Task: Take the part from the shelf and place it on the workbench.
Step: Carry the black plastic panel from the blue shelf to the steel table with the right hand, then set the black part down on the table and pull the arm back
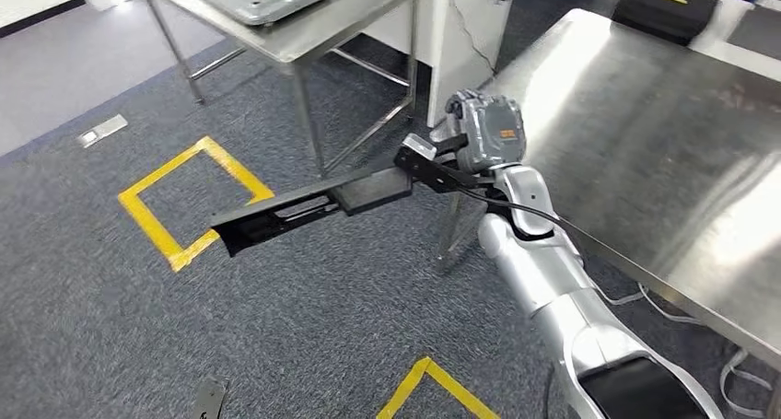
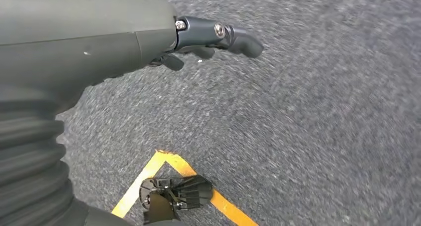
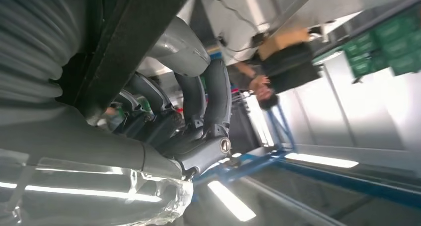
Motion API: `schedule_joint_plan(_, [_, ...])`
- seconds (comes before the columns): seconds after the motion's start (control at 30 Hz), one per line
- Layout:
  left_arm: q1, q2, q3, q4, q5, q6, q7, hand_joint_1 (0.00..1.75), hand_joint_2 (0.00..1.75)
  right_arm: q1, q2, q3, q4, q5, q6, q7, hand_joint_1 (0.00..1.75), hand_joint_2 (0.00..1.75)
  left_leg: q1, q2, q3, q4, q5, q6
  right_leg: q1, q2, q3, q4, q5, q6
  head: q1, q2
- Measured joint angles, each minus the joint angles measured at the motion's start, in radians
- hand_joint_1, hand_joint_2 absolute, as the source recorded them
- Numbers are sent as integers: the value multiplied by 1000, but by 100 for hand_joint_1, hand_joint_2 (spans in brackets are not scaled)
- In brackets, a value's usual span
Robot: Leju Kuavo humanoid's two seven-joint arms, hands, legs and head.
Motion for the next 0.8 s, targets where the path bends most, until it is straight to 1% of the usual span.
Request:
schedule_joint_plan(0.03, [-1, 1, 0, 0, 0, 0, 0, 0, 175, 0, 0, 0, 1, 0, 0, 0, 175, 175, 3, 13, 2, 2, -3, -4, -5, 20, -3, 0, 2, -6, -3, 0])
schedule_joint_plan(0.07, [-2, 1, 0, 0, 0, 0, 0, 0, 175, 1, -1, 0, 2, 0, 0, 0, 175, 175, 9, 7, 2, 10, -13, -10, -10, 35, -3, 0, 4, -10, -5, 0])
schedule_joint_plan(0.1, [-3, 2, 0, 0, 0, 0, 0, 0, 175, 0, -1, 0, 3, 0, 0, 0, 175, 175, 15, -15, -3, 31, -32, -14, -13, 51, -3, 0, 6, -14, -5, 0])
schedule_joint_plan(0.13, [-2, 1, 0, 0, 0, 0, 0, 0, 175, -1, 0, 0, 3, 1, 0, 0, 175, 175, 20, -48, -18, 73, -61, -18, -14, 66, -4, 0, 9, -19, -7, 0])
schedule_joint_plan(0.17, [-2, 1, 1, 0, 0, 0, 0, 0, 175, -2, 3, 0, 4, 1, 1, 0, 175, 175, 22, -87, -42, 135, -99, -20, -13, 79, -5, 0, 11, -24, -10, 0])
schedule_joint_plan(0.2, [-1, 2, 1, 0, 0, 0, 0, 0, 175, -2, 6, 0, 4, 1, 1, 0, 175, 175, 21, -112, -74, 206, -135, -19, -11, 94, -6, 0, 13, -27, -12, 0])
schedule_joint_plan(0.23, [0, 2, 2, 0, 0, 0, 1, 0, 175, -2, 9, 0, 6, 2, 2, 0, 175, 175, 20, -125, -104, 270, -160, -17, -9, 110, -7, 0, 16, -30, -14, 0])
schedule_joint_plan(0.27, [0, 2, 3, 0, 0, 0, 1, 0, 175, -2, 11, 1, 8, 2, 2, 0, 175, 175, 18, -131, -124, 305, -166, -13, -5, 127, -8, 0, 17, -33, -15, 0])
schedule_joint_plan(0.3, [0, 3, 3, 0, 0, 0, 1, 0, 175, -1, 12, 1, 9, 2, 2, 0, 175, 175, 17, -134, -125, 302, -151, -6, -2, 143, -9, 0, 19, -35, -15, 0])
schedule_joint_plan(0.33, [0, 3, 3, 0, 0, 0, 1, 0, 175, -2, 12, 1, 11, 2, 2, 0, 175, 175, 15, -139, -109, 262, -121, 2, 1, 159, -9, 0, 20, -36, -15, 0])
schedule_joint_plan(0.37, [0, 3, 3, 0, 0, 0, 1, 0, 175, -3, 13, 2, 12, 2, 2, 1, 175, 175, 13, -150, -79, 195, -82, 11, 3, 174, -8, 0, 21, -37, -15, 0])
schedule_joint_plan(0.4, [0, 3, 4, 0, 0, -1, 1, 0, 175, -4, 13, 2, 12, 2, 2, 1, 175, 175, 13, -170, -47, 127, -53, 18, 3, 187, -9, 0, 23, -37, -15, 0])
schedule_joint_plan(0.43, [0, 4, 4, 0, 0, -1, 0, 0, 175, -6, 14, 2, 12, 2, 2, 1, 175, 175, 10, -188, -23, 74, -33, 22, 6, 199, -11, 0, 26, -35, -13, 0])
schedule_joint_plan(0.47, [0, 4, 4, 0, 0, -2, 0, 0, 175, -8, 14, 1, 13, 3, 2, 2, 175, 175, 8, -201, -8, 43, -23, 24, 6, 209, -14, 0, 29, -31, -14, 0])
schedule_joint_plan(0.5, [0, 5, 5, 0, 0, -2, -1, 0, 175, -10, 14, 1, 13, 4, 2, 2, 175, 175, 4, -206, -5, 33, -23, 25, 5, 218, -18, 0, 33, -26, -13, 0])
schedule_joint_plan(0.53, [0, 4, 6, 0, 0, -2, -1, 0, 175, -11, 12, 0, 14, 5, 1, 3, 175, 175, 0, -199, -5, 30, -19, 26, 5, 228, -22, -2, 37, -20, -13, 0])
schedule_joint_plan(0.57, [-1, 3, 7, 0, 0, -2, -1, 0, 175, -11, 10, -2, 14, 6, 1, 3, 175, 175, 0, -187, -4, 26, -14, 29, 6, 231, -28, -3, 40, -15, -13, 0])
schedule_joint_plan(0.6, [-2, 2, 8, 0, -1, -2, -1, 0, 175, -12, 8, -4, 14, 7, 1, 3, 175, 175, 0, -177, -3, 19, -8, 34, 9, 214, -37, 4, 36, -13, -12, 0])
schedule_joint_plan(0.63, [-3, 1, 10, 0, -1, -2, -2, 0, 175, -14, 5, -6, 14, 8, 0, 3, 175, 175, 1, -165, -3, 12, -1, 40, 12, 186, -54, 28, 23, -13, -9, 0])
schedule_joint_plan(0.67, [-3, 0, 11, 0, -1, -2, -2, 0, 175, -16, 3, -7, 14, 10, 0, 3, 175, 175, 2, -153, -5, 6, 5, 45, 16, 152, -79, 73, 0, -17, -7, 0])
schedule_joint_plan(0.7, [-2, 0, 12, 0, -2, -2, -2, 0, 175, -17, 2, -8, 14, 11, 0, 3, 175, 175, -1, -141, -8, 4, 8, 48, 15, 120, -109, 137, -30, -21, -4, 0])
schedule_joint_plan(0.73, [-1, 1, 13, 0, -2, -3, -2, 0, 175, -17, 2, -8, 15, 12, 0, 3, 175, 175, -3, -128, -12, 4, 10, 50, 14, 106, -142, 207, -59, -24, -1, 0])
schedule_joint_plan(0.77, [0, 0, 13, 0, -3, -3, -2, 0, 175, -15, 2, -8, 15, 14, 0, 4, 175, 175, -5, -114, -16, 4, 11, 51, 13, 101, -165, 261, -78, -23, -1, 0])
schedule_joint_plan(0.8, [1, 0, 13, 0, -3, -3, -2, 0, 175, -13, 1, -8, 16, 16, 0, 4, 175, 175, -6, -100, -19, 4, 12, 51, 12, 99, -171, 283, -84, -19, -1, 0])
